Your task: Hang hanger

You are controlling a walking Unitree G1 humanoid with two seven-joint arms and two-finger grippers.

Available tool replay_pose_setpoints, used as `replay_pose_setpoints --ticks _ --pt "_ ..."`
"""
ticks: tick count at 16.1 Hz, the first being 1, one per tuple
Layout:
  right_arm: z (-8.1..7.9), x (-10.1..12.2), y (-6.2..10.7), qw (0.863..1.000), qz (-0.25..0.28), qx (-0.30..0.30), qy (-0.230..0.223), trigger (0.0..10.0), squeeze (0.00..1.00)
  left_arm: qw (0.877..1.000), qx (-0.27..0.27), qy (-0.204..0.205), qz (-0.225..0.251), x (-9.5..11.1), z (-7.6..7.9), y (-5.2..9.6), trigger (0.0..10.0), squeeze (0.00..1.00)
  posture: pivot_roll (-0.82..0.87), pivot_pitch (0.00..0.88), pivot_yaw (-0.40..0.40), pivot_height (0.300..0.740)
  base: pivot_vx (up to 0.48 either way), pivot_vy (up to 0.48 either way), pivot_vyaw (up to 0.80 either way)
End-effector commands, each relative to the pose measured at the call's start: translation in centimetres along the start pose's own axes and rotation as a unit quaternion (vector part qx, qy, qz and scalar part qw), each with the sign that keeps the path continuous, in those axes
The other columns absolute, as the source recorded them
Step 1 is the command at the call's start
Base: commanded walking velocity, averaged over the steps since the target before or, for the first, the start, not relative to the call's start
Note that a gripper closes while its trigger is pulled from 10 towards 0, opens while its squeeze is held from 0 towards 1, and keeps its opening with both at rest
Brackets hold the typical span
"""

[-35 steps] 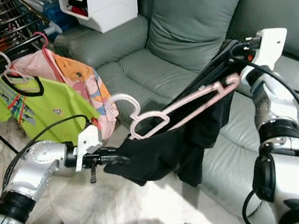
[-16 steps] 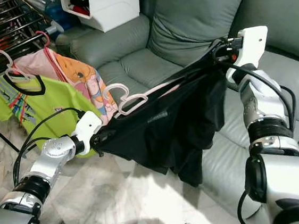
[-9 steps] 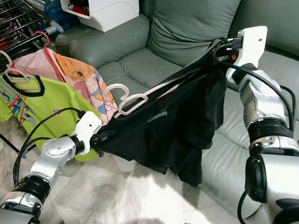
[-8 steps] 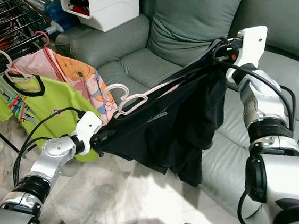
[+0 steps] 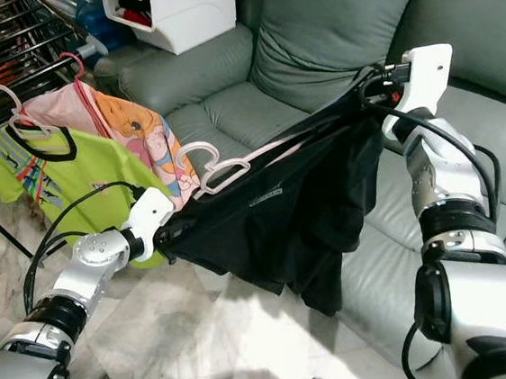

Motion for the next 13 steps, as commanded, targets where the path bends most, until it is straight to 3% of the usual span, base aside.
replay_pose_setpoints --ticks 1,13 --pt "0.81 3.91 -0.08 0.997 0.073 -0.017 0.018 0.0 0.00 0.996 0.026 0.033 -0.072 -3.49 -0.37 1.62 0.0 0.00 -0.08 0.037 0.015 0.740 0.000 0.000 0.00" --pt "0.81 3.91 -0.08 0.997 0.073 -0.017 0.018 0.0 0.00 0.996 0.026 0.033 -0.072 -3.49 -0.37 1.62 0.0 0.00 -0.08 0.037 0.015 0.740 0.000 0.000 0.00"
Point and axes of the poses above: a point about 5 cm out from each wrist's last joint towards the gripper, its own y axis pointing back from the gripper into the wrist, its own x axis along the axis of the wrist's last joint, z = x × y, the point moved 1 cm from there along -y, pointing out of the wrist towards the gripper, and after that the axes turned 9 degrees about -y, right-handed, at the moved point
